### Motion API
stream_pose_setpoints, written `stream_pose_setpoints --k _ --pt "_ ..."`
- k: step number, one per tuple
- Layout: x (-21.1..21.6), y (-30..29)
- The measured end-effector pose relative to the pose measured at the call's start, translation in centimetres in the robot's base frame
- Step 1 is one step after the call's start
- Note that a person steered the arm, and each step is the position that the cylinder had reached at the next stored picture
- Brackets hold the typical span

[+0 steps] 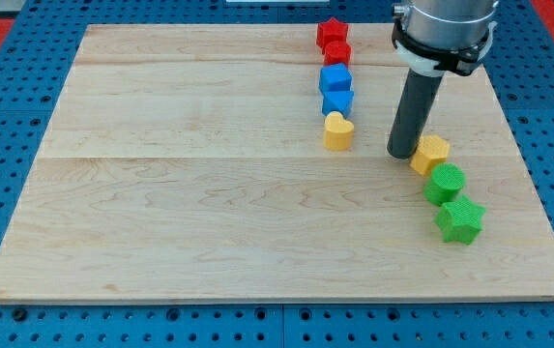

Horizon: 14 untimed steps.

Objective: Move the yellow heart towards the yellow hexagon

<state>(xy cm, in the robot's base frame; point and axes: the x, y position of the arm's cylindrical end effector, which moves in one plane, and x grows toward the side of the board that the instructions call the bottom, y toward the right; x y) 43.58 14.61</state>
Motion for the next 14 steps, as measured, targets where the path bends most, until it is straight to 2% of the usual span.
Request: stream_pose_setpoints --k 1,3,5,6,7,11,14 --pt "0.0 -0.1" --pt "1.9 -4.3" --pt "1.3 -11.8" --pt "-0.1 -13.5" --pt "-2.5 -13.1" --pt "-3.0 -3.6" --pt "-4.7 -3.1"
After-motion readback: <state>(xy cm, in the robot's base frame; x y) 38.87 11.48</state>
